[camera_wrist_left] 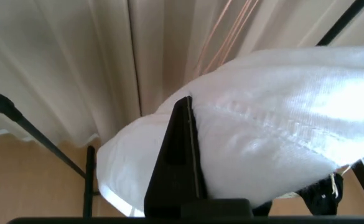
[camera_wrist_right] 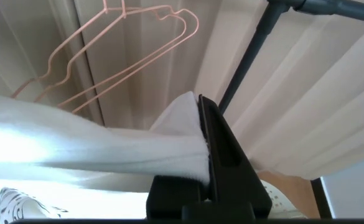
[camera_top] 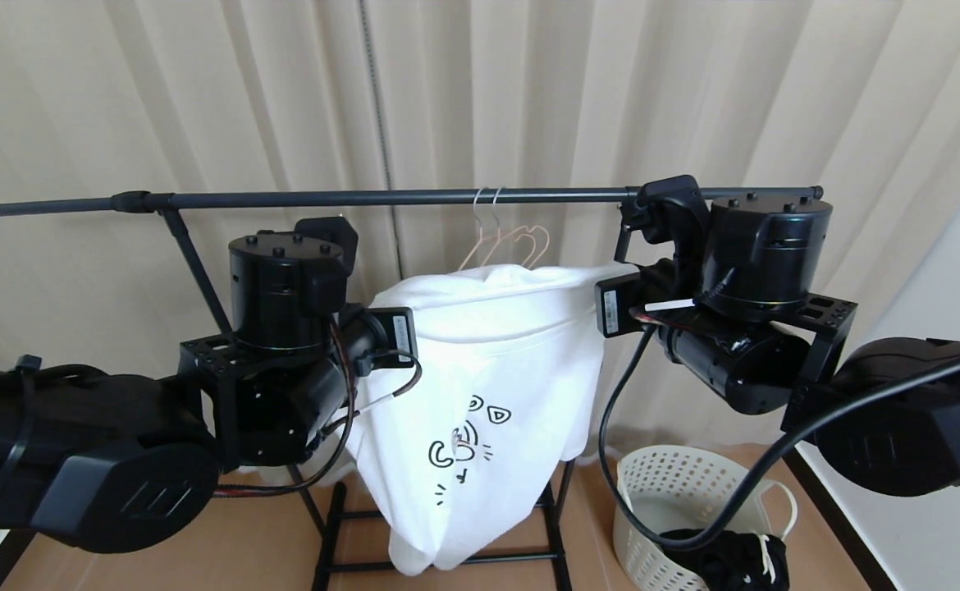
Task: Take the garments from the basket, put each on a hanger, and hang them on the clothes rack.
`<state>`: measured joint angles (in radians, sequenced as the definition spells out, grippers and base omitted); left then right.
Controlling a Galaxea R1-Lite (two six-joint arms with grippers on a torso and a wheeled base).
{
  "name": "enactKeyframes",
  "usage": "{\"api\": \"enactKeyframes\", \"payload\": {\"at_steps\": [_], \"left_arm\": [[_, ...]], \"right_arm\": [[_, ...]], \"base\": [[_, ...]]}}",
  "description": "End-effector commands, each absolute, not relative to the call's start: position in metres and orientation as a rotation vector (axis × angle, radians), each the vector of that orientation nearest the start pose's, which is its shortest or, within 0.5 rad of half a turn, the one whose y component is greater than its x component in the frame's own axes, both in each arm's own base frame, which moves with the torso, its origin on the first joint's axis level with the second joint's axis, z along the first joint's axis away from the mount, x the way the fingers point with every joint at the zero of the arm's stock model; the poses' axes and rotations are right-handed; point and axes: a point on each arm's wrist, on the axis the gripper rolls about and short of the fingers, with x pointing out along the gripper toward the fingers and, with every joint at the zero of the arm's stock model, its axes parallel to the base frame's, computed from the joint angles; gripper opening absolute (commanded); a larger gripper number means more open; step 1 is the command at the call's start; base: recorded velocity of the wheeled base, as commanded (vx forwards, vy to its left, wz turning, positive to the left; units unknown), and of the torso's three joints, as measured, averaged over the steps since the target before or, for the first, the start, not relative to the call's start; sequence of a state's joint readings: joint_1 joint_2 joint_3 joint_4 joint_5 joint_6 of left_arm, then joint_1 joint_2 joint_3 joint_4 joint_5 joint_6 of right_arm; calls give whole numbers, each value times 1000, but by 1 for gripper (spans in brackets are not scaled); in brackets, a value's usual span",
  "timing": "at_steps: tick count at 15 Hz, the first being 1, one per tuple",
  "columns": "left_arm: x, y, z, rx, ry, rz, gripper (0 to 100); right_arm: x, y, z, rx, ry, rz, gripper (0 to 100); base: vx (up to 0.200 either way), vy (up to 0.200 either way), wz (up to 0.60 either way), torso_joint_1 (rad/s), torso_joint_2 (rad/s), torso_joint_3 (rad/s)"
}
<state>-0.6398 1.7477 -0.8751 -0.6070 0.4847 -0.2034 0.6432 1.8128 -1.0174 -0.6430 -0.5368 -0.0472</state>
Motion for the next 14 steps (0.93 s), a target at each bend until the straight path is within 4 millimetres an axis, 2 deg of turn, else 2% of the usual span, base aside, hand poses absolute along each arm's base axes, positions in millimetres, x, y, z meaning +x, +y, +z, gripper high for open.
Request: {"api": "enactKeyframes", "payload": {"at_steps": [1, 3, 8, 14], "left_arm": [[254, -178, 179, -53, 270, -184, 0], [246, -173, 174, -36, 335, -244, 0], [243, -172, 164, -30, 378, -276, 0], [240, -170, 181, -49, 323, -289, 0]], "right_arm": [[283, 196, 209, -123, 113, 105, 0], [284, 195, 208, -124, 115, 102, 0], [281, 194, 211, -122, 110, 104, 0], [280, 193, 212, -120, 106, 102, 0]], "base": [[0, 0, 0, 0, 0, 0], [0, 0, 0, 0, 0, 0], [0, 0, 0, 0, 0, 0], [0, 0, 0, 0, 0, 0]]}}
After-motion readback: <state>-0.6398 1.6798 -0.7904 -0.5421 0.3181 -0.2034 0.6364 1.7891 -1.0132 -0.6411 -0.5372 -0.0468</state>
